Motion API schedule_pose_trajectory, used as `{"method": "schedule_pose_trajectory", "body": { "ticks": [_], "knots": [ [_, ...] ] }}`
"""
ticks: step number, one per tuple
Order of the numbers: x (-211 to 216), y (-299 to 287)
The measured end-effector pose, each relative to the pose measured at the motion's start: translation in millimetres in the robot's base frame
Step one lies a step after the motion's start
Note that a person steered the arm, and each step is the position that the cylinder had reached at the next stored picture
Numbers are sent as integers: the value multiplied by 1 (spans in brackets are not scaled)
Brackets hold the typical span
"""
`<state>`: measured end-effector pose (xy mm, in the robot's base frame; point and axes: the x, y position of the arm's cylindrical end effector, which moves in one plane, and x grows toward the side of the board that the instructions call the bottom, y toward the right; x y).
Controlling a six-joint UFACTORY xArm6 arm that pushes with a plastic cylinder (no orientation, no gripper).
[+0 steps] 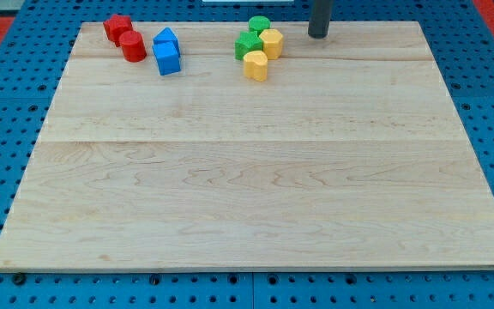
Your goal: Nudge the green star and green circle left a bit
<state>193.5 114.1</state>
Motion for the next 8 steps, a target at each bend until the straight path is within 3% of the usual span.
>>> {"method": "schedule_pose_trajectory", "body": {
  "ticks": [2, 4, 8],
  "knots": [
    [-1, -68],
    [-1, -98],
    [0, -105]
  ]
}}
